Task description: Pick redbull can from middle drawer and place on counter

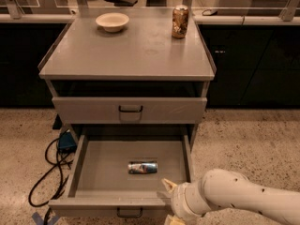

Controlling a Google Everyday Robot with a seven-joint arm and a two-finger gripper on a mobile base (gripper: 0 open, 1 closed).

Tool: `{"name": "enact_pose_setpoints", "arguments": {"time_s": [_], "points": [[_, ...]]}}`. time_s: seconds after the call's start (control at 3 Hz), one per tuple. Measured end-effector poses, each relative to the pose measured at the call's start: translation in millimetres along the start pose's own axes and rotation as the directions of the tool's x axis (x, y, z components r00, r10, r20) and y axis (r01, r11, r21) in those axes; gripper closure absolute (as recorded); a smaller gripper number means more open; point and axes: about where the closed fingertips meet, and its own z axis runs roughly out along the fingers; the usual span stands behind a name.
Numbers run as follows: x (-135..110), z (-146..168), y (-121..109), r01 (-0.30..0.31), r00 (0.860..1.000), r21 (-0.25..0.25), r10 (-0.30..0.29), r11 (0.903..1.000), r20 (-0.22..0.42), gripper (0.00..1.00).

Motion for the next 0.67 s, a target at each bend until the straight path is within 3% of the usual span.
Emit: {"name": "enact_pose_setpoints", "arguments": {"time_s": [0.33,0.67], "points": [[5,22,-18,0.026,0.999,-0.008,-0.026,0.9996,0.023,0.0],[-14,50,-73,0.08,0.994,0.028,-0.082,0.9964,0.077,0.0]]}}
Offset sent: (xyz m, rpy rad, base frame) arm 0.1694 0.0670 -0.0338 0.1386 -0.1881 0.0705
